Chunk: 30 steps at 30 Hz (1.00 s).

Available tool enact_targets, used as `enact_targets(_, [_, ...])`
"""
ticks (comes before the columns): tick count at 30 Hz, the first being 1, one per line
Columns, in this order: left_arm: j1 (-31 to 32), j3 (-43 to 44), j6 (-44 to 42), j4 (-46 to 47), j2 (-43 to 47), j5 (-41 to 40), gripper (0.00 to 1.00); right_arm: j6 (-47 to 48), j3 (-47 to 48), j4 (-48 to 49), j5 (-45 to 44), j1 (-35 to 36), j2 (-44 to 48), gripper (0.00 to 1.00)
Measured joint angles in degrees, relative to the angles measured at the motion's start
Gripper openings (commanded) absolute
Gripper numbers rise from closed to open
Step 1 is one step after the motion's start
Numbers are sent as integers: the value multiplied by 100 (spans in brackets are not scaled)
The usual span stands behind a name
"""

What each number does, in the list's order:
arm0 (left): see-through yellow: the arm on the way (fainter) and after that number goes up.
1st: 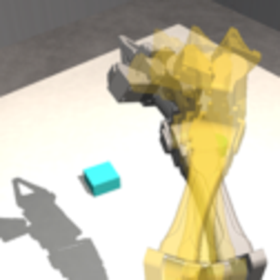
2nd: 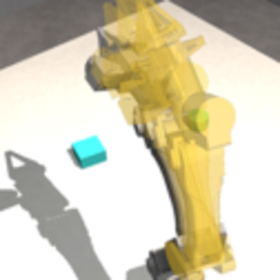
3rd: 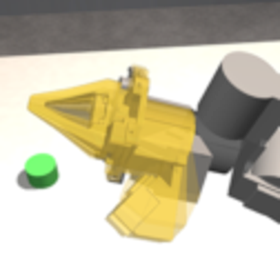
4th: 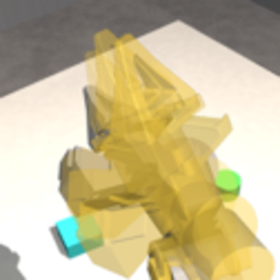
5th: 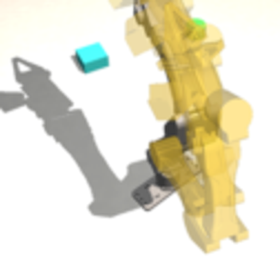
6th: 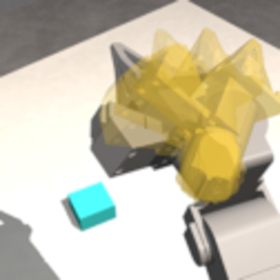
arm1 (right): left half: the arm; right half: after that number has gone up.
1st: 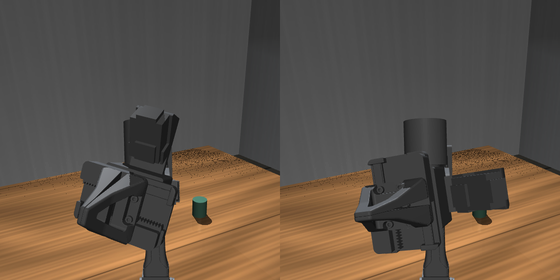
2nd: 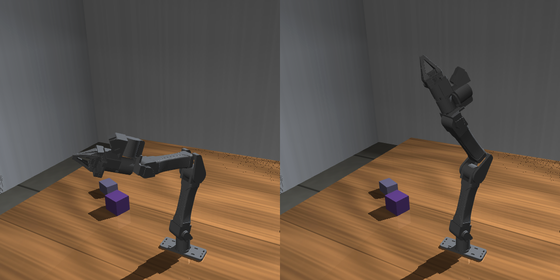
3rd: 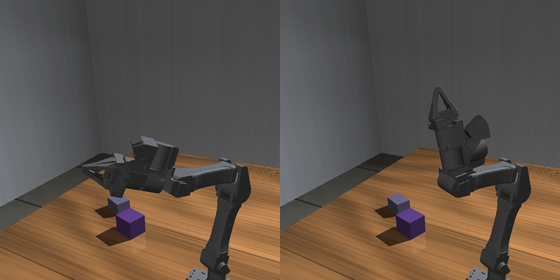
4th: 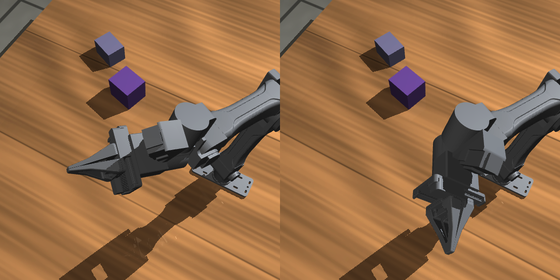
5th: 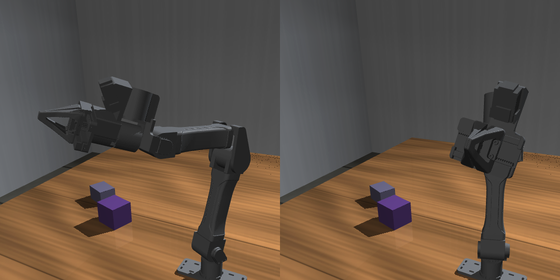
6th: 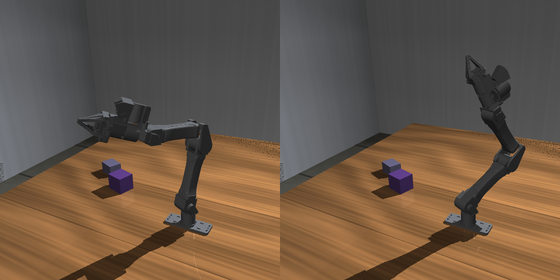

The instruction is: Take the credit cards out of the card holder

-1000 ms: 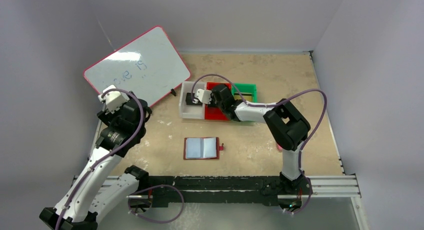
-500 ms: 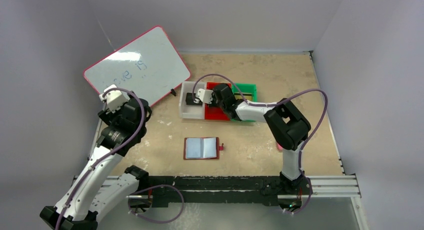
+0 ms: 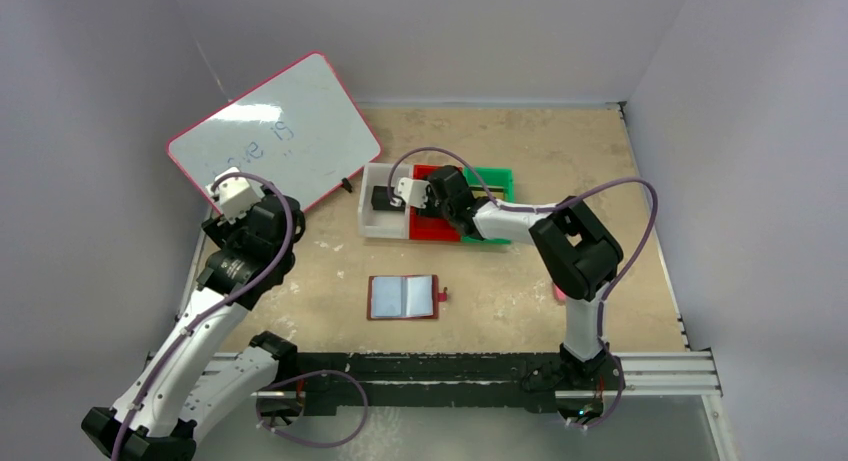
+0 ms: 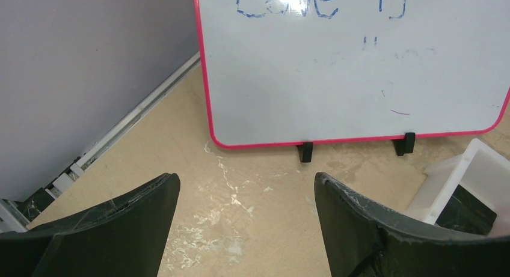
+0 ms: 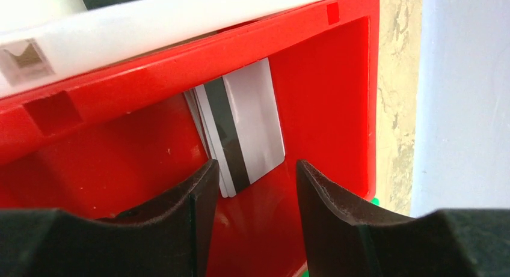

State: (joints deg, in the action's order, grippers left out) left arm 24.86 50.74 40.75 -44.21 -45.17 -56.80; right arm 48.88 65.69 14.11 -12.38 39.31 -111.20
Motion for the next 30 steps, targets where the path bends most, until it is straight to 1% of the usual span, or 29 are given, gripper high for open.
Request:
enact_targets(6, [0,0,-7,0,0,50,82,-149,0,-61,48,0,26,55])
enact_targets(9, [0,0,-9,0,0,68,82,-391,0,-68,68,-2,101,51])
enact_targets(12, [0,0,-9,0,0,72,82,-807,-13,-2,85,-2,380,47])
enact_targets(16, [0,0,-11,2,2,72,82,-2055,-343,654,-155,0,1290,42])
enact_targets(19, [0,0,-35,4,2,72,82,-3333,-404,866,-382,-2,1878,20])
enact_targets(22, [0,0,-87,11,2,72,82,-4605,-199,588,-457,-4,2039,4])
enact_targets(24, [0,0,-98,24,2,79,81,-5241,79,199,-413,-13,1845,2])
enact_targets(26, [0,0,-114,35,2,90,81,-5869,372,-205,-232,-26,1488,2])
enact_targets(30, [0,0,-136,37,2,103,81,-6655,411,-710,46,-28,922,0])
